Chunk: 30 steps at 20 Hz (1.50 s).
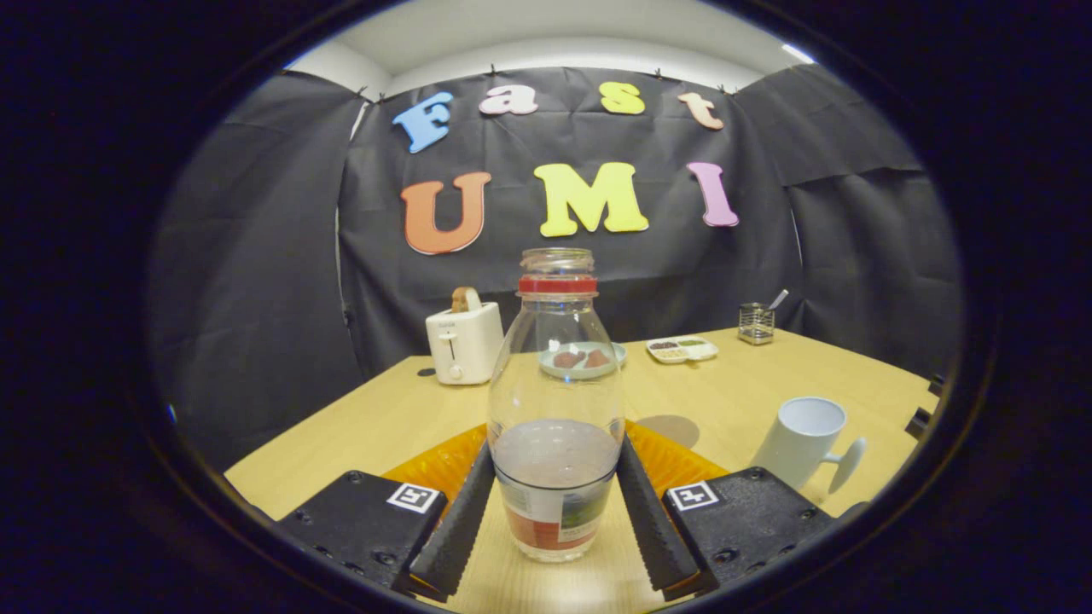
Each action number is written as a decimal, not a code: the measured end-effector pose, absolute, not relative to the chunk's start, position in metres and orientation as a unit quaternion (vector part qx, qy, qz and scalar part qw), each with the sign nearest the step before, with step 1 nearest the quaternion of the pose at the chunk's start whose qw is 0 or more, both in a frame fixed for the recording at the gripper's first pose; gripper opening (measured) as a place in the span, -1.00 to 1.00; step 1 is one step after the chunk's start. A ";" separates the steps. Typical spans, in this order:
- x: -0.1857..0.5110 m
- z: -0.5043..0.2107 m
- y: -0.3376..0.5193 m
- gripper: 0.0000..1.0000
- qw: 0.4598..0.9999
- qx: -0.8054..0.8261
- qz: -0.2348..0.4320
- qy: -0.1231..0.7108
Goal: Take the bottle from table, then pour the juice into the cup, finally place the bottle on the coaster
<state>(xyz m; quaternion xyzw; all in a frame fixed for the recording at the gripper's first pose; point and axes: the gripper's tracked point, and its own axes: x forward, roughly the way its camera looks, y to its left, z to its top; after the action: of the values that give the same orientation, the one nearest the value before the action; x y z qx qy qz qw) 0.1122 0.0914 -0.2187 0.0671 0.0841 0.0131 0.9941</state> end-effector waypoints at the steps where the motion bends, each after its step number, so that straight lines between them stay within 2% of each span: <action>1: 0.113 -0.213 0.091 0.64 0.993 0.085 0.016 0.084; 8: 0.114 -0.185 0.085 0.62 0.958 0.263 0.043 0.107; 19: 0.125 -0.189 0.070 0.62 0.891 0.426 0.051 0.149; 30: 0.131 -0.186 0.029 0.59 0.774 0.617 0.050 0.133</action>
<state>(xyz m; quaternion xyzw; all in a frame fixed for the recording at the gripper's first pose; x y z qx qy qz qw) 0.1311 0.0293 -0.1857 0.6174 0.1327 0.0501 0.7737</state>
